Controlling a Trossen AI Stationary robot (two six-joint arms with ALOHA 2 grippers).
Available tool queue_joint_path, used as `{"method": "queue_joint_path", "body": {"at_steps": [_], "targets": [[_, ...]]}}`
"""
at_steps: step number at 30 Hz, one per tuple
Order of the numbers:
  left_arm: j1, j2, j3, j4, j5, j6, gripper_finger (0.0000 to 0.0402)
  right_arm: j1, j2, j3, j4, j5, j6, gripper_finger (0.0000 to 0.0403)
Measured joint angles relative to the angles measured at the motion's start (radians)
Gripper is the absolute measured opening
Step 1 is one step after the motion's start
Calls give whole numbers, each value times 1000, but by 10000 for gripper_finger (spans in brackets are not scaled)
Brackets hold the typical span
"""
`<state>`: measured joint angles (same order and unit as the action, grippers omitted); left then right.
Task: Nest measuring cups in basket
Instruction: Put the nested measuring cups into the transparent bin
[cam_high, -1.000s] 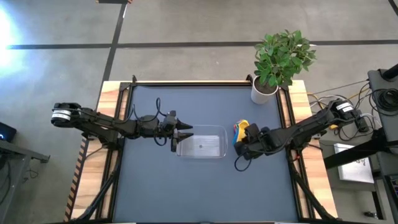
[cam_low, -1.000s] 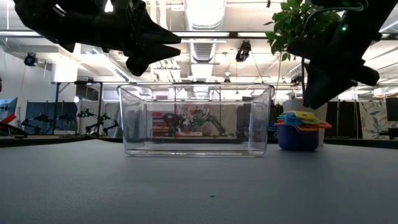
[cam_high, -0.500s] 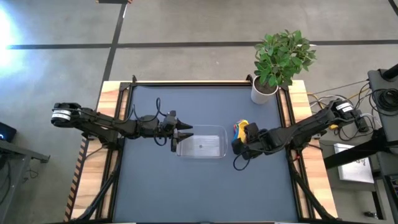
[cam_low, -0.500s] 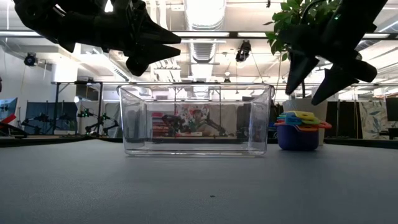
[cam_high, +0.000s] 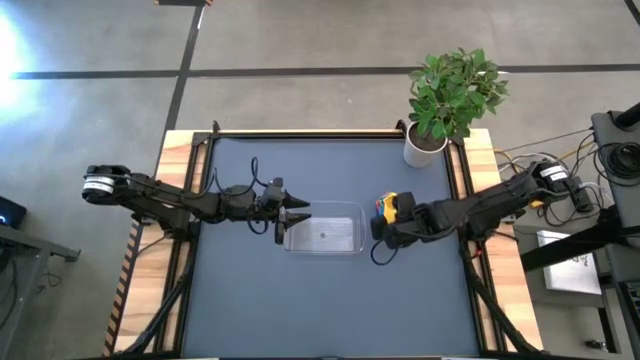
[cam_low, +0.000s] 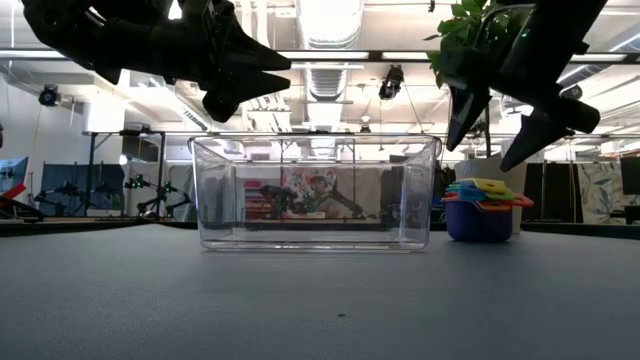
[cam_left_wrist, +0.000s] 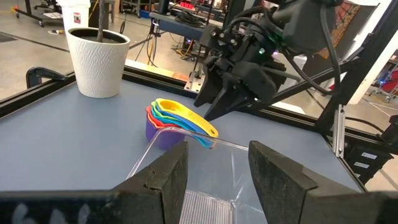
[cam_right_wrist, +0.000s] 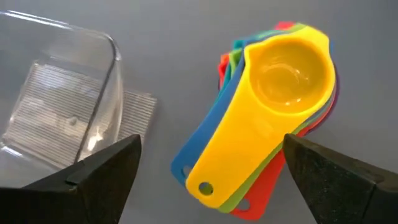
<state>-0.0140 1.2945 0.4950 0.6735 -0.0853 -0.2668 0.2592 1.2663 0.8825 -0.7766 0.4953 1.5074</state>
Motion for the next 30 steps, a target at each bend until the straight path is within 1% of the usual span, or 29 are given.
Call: {"method": "queue_joint_path", "body": {"at_steps": [2, 4, 6, 11, 15, 18, 23, 30], "targets": [[0, 0, 0, 0, 0, 0, 152, -20, 0, 0, -5, -60, -5, 380], [0, 0, 0, 0, 0, 0, 152, -43, 0, 12, -34, -145, -14, 380], [0, 0, 0, 0, 0, 0, 152, -57, 0, 38, -72, -180, -39, 380], [0, 0, 0, 0, 0, 6, 152, -61, 0, 113, -196, -180, -17, 380], [0, 0, 0, 0, 0, 6, 152, -63, 0, 142, -252, -167, 28, 380], [0, 0, 0, 0, 0, 6, 152, -68, 1, 145, -245, -160, 52, 380], [0, 0, 0, 0, 0, 7, 152, -84, 44, 142, -253, -158, 76, 380], [0, 0, 0, 0, 0, 9, 152, -117, 140, 203, -279, -184, 21, 380]]}}
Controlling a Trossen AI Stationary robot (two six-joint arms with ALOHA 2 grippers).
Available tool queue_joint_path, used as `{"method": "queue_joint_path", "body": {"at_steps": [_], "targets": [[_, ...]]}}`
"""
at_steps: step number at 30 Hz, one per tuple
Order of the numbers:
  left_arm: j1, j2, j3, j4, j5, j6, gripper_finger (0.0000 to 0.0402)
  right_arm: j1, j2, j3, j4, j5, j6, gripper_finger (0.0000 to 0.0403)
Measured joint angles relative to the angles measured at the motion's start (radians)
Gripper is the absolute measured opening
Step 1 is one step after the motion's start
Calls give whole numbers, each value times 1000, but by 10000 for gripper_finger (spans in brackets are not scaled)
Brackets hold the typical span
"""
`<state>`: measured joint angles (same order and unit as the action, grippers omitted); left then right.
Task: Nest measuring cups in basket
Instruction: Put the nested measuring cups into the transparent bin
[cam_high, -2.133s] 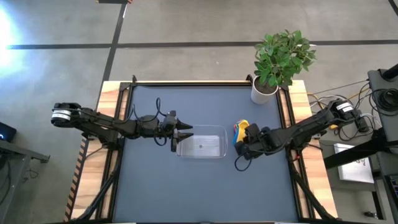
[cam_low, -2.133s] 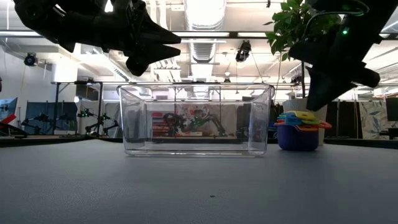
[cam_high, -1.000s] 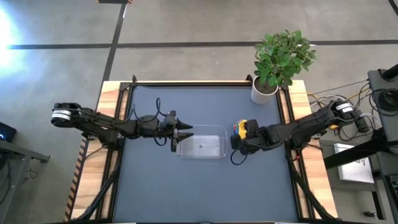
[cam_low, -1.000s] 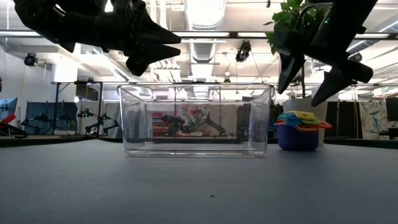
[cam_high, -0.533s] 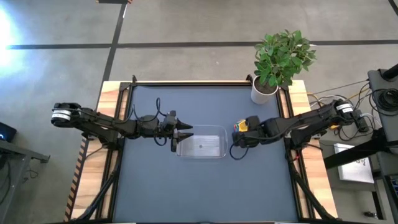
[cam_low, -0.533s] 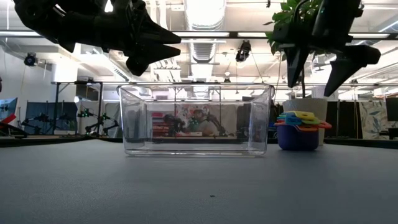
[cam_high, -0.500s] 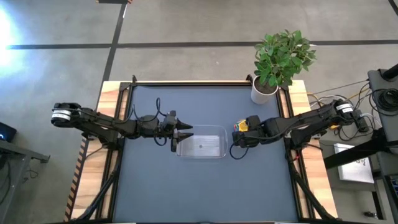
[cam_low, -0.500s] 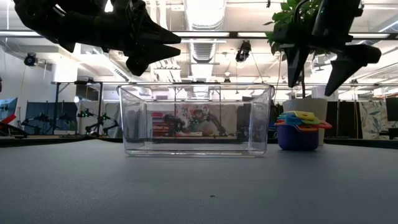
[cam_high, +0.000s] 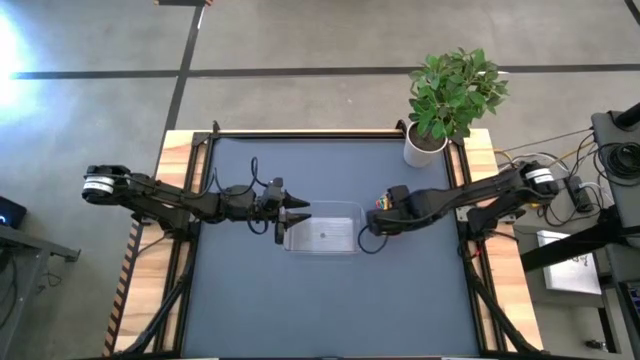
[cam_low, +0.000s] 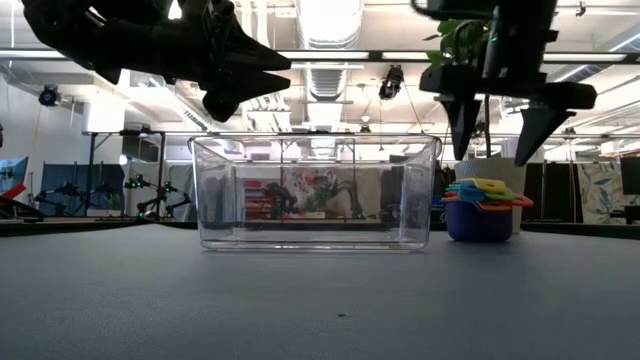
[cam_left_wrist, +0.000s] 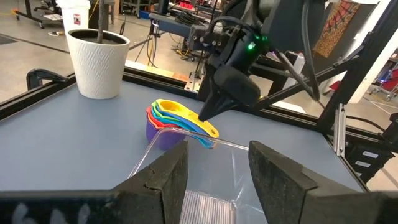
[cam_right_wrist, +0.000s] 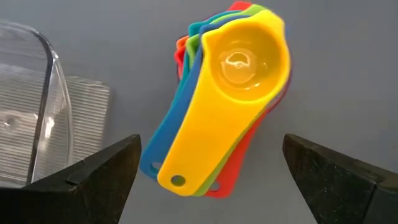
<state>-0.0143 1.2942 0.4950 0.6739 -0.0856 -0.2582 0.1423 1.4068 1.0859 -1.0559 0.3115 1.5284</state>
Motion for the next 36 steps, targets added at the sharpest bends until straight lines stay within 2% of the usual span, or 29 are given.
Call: {"method": "queue_joint_path", "body": {"at_steps": [6, 12, 21, 36], "targets": [[0, 0, 0, 0, 0, 2, 152, -26, 86, 53, -8, -16, -37, 380], [0, 0, 0, 0, 13, 2, 152, -30, 130, 48, -24, -24, -19, 380], [0, 0, 0, 0, 21, 7, 152, -30, 122, -4, -2, -32, 58, 380], [0, 0, 0, 5, 21, 10, 152, -40, 120, -27, 20, -24, 46, 380]]}}
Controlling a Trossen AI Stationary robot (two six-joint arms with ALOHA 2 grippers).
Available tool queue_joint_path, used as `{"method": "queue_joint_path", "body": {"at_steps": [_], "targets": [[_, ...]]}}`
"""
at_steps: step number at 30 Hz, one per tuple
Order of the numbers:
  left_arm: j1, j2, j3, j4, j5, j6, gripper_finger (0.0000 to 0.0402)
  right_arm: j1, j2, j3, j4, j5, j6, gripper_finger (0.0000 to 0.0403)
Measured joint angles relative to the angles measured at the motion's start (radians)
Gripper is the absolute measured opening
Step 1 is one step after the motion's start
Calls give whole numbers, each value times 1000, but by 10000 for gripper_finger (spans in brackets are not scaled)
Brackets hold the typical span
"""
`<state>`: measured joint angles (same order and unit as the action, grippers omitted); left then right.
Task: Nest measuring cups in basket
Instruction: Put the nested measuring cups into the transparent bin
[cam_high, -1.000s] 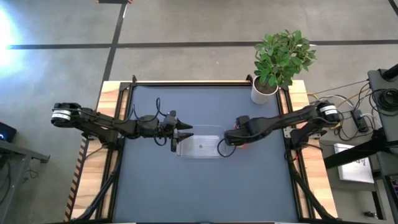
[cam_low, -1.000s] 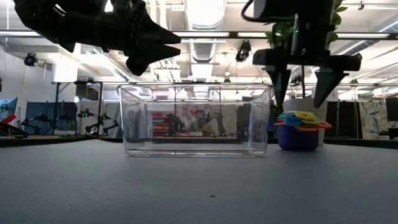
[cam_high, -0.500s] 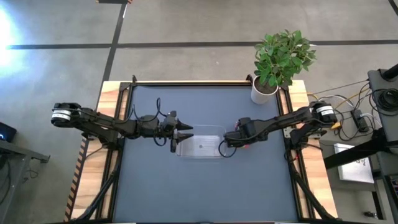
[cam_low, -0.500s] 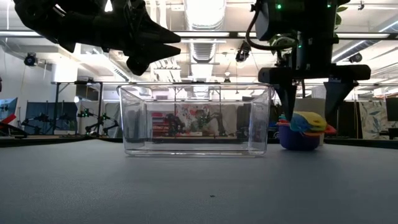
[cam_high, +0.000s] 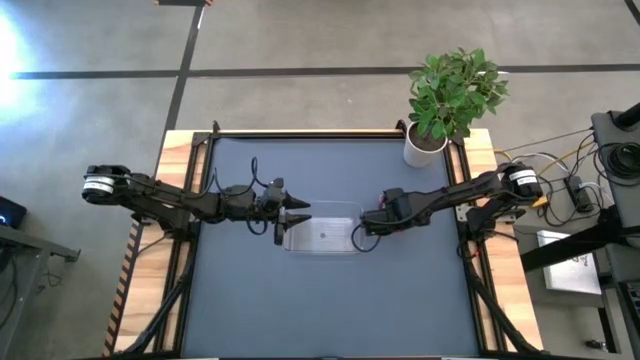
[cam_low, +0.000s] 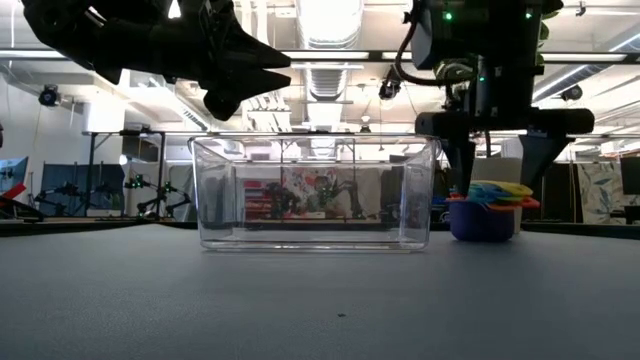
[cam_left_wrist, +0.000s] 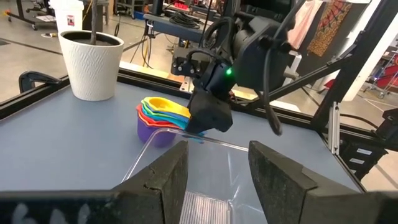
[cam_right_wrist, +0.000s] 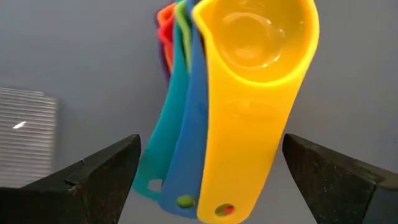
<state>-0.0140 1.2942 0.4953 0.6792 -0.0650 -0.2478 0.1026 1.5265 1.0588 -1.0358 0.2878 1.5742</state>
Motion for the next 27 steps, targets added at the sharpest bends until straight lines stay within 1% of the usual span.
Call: {"method": "queue_joint_path", "body": {"at_steps": [4, 9, 14, 19, 21, 23, 27], "targets": [[0, 0, 0, 0, 3, 3, 152, -8, 0, -33, 6, -9, 5, 380], [0, 0, 0, 1, 3, 3, 152, -22, 0, -66, 94, -31, -37, 380], [0, 0, 0, 0, 4, 3, 152, -34, 0, -71, 128, -35, -92, 380], [0, 0, 0, 0, 5, 5, 152, -38, 0, -71, 129, -38, -110, 377], [0, 0, 0, 0, 5, 8, 152, -38, 0, -71, 130, -37, -119, 369], [0, 0, 0, 0, 5, 8, 152, -38, 0, -71, 129, -38, -127, 352], [0, 0, 0, 0, 5, 8, 152, -38, 0, -71, 129, -44, -129, 303]]}}
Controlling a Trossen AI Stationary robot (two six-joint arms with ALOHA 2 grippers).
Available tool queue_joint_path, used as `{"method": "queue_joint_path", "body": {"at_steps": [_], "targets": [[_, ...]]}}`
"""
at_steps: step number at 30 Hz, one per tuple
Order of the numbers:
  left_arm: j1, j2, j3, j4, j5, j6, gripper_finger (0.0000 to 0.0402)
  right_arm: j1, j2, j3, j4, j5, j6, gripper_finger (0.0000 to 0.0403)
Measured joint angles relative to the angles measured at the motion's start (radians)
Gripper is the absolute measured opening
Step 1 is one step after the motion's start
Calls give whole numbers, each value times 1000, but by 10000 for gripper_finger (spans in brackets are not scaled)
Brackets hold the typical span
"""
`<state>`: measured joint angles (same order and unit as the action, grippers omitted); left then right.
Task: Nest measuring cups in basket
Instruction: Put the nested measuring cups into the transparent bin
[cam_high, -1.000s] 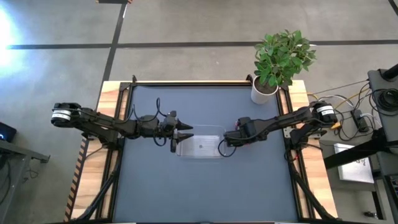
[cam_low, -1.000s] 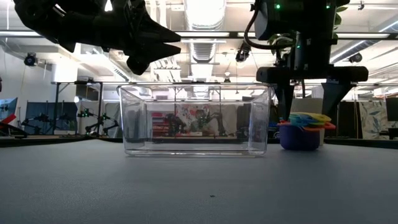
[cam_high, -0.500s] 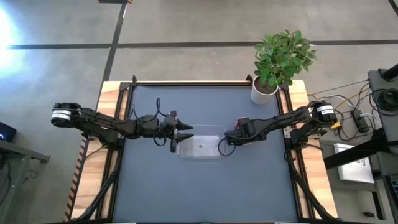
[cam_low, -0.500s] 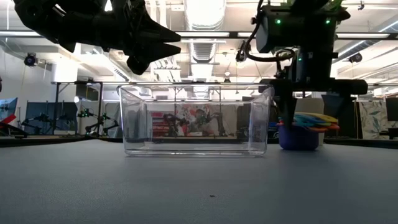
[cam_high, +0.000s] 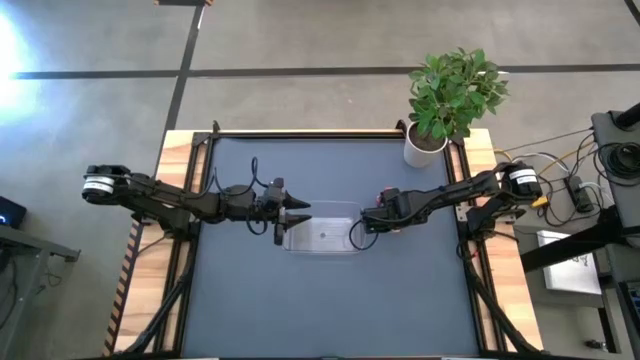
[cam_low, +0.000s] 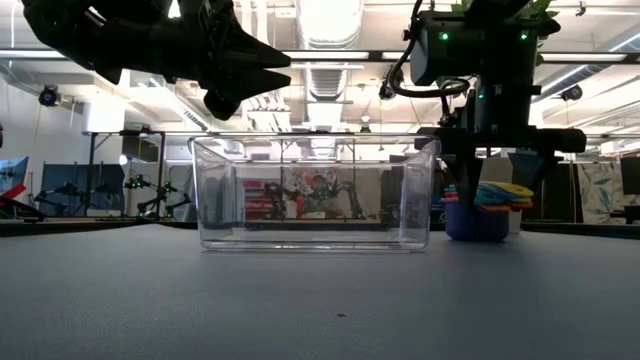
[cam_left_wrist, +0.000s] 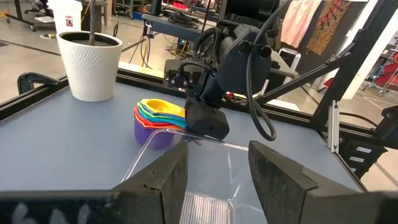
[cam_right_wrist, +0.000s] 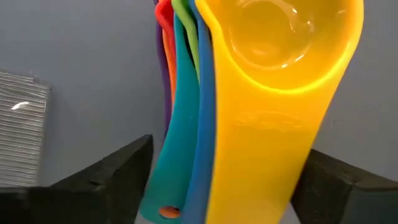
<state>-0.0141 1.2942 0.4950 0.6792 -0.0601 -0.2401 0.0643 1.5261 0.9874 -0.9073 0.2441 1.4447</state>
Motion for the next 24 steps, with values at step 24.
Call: {"method": "queue_joint_path", "body": {"at_steps": [24], "targets": [[0, 0, 0, 0, 1, 0, 152, 0, 0, 0, -11, -20, -212, 142]]}}
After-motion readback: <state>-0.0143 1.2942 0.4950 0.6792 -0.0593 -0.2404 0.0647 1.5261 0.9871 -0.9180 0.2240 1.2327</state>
